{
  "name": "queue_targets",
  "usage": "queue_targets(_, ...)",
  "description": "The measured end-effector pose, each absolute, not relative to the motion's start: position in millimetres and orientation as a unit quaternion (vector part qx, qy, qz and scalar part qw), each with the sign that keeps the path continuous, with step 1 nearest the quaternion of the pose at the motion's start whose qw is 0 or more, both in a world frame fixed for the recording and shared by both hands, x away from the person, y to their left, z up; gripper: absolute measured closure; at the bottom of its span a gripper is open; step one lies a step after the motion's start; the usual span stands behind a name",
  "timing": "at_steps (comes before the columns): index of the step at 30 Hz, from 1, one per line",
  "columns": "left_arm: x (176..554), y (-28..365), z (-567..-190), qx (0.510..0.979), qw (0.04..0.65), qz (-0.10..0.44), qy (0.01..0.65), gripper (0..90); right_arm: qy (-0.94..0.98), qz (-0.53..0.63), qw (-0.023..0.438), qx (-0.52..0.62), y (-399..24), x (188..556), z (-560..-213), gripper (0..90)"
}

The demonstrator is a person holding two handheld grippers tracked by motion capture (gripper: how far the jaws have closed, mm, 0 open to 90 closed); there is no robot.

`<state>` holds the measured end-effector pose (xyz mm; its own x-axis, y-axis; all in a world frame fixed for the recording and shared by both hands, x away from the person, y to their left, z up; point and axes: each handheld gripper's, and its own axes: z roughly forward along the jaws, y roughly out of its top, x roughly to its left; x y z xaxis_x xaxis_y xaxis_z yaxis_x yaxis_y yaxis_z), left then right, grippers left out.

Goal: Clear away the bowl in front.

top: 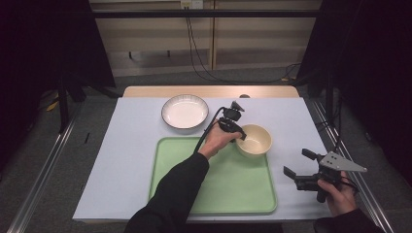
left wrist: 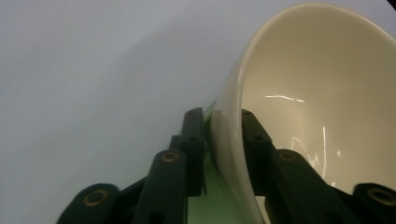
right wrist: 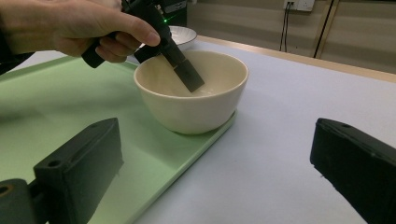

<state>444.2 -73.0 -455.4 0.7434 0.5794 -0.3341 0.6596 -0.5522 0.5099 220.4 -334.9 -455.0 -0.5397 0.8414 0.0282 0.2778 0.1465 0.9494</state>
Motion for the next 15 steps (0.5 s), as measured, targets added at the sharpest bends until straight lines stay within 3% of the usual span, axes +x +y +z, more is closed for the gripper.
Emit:
queue_targets(2,444,-71,-453,0.88,0.322,-0.056,0.343,67.0,0.707,0.52,0.271,0.396,-335,220,-455,1.9)
queue_targets(10,442,-64,-448,0.881,0.354,-0.025,0.314,37.1,0.707,0.519,0.27,0.397,-335,220,-455,1.8)
queue_targets(12,442,-63,-446,0.88,0.353,-0.01,0.318,23.9,0.707,0.519,0.268,0.399,-335,220,-455,1.8)
queue_targets(15,439,-58,-442,0.874,0.366,0.007,0.319,11.4,0.707,0.519,0.27,0.398,-335,220,-455,1.8)
